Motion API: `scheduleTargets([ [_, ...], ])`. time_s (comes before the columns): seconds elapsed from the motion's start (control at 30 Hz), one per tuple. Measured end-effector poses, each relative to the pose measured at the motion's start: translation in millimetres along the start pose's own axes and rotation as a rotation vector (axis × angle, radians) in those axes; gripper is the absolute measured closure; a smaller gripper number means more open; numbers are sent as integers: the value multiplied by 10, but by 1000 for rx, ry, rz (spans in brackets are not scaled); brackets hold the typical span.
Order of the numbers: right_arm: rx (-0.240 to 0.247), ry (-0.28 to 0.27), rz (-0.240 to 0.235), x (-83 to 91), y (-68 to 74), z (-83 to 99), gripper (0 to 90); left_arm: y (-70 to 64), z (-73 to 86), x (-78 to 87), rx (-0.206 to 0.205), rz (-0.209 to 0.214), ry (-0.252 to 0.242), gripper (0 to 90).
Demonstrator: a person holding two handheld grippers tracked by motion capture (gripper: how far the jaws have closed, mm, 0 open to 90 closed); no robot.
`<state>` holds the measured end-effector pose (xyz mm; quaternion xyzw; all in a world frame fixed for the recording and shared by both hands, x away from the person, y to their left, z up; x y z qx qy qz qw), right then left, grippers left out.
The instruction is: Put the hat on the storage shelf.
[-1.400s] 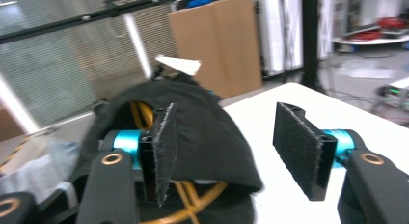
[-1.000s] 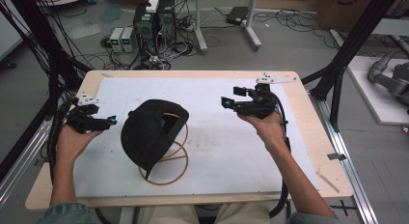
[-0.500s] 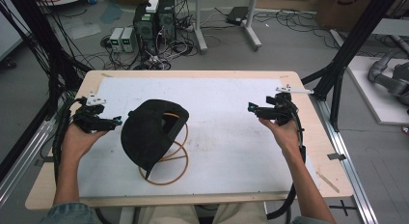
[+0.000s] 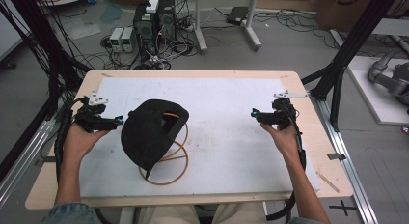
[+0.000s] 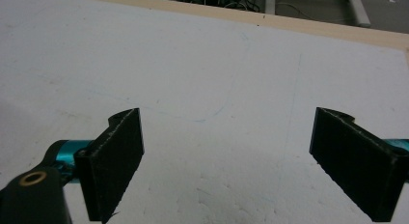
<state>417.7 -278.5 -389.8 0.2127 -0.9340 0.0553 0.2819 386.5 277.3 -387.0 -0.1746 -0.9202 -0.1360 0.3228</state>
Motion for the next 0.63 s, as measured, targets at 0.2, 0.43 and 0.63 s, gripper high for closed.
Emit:
scheduleTargets([
  [0.2,-16,20,-5,-40,-13,37,116,-12,-6,-3,-4,2,-2,268],
  [0.43,-8,25,-13,-43,-5,44,116,-25,-14,-5,-4,1,-4,268],
  [0.63,-3,25,-8,-44,6,42,116,-34,-23,-16,-10,2,-1,268],
])
Point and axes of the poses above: each handheld gripper's, and its own axes: x roughly backward along the jaws, z roughly out of its underside, y roughly to its left, the point moved 2 cm from there along -x, roughly forward along the jaws, and after that the axes turned 3 degrees about x, right-handed, at the moved point
